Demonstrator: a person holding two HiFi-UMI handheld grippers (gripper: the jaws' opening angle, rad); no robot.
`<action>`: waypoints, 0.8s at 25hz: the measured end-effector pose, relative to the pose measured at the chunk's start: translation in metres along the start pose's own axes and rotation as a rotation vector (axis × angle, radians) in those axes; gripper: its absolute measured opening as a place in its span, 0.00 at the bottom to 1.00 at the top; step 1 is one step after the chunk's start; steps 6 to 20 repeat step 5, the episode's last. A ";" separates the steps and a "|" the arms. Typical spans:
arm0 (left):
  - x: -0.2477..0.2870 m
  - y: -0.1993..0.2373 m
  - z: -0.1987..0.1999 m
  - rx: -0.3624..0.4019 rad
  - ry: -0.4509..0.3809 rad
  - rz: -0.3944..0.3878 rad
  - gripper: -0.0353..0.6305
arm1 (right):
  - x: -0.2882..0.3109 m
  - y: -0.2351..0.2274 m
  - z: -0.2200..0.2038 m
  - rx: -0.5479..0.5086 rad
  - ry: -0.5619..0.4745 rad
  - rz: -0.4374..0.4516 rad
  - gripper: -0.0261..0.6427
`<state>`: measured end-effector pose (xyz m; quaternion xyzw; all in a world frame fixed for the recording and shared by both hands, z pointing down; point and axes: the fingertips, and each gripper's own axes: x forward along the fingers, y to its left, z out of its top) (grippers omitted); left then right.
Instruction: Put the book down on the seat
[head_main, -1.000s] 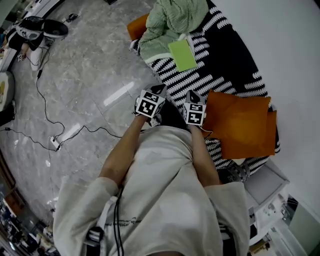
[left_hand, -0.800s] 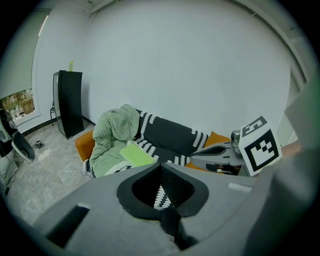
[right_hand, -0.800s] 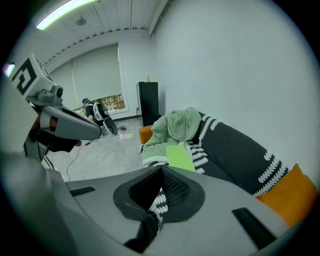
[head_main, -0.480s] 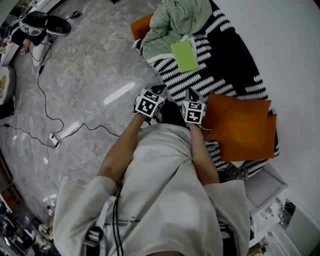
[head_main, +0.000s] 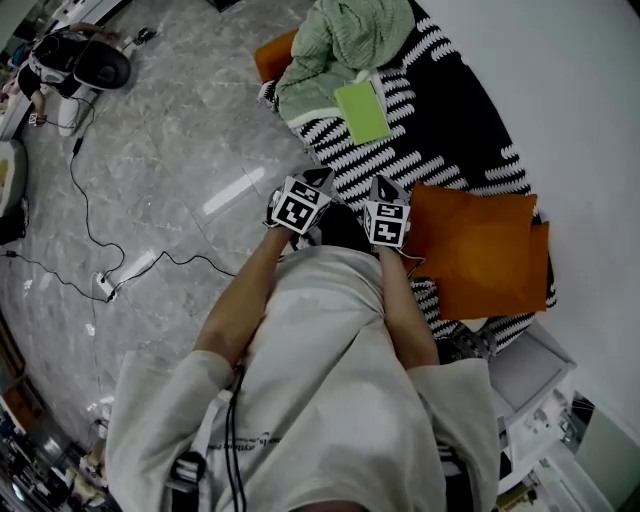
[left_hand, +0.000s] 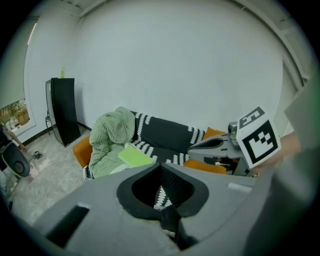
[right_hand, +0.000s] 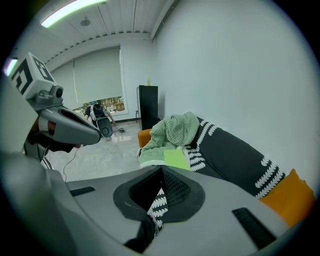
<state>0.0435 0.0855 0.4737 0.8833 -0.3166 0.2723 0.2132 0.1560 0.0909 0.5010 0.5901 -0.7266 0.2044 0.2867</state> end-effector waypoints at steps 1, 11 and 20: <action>0.000 0.001 0.000 -0.001 -0.003 0.001 0.06 | 0.000 0.000 0.000 -0.001 0.000 0.000 0.05; -0.003 0.003 0.002 -0.011 -0.011 0.006 0.06 | -0.001 0.002 0.000 -0.010 -0.002 -0.003 0.05; -0.003 0.003 0.002 -0.011 -0.011 0.006 0.06 | -0.001 0.002 0.000 -0.010 -0.002 -0.003 0.05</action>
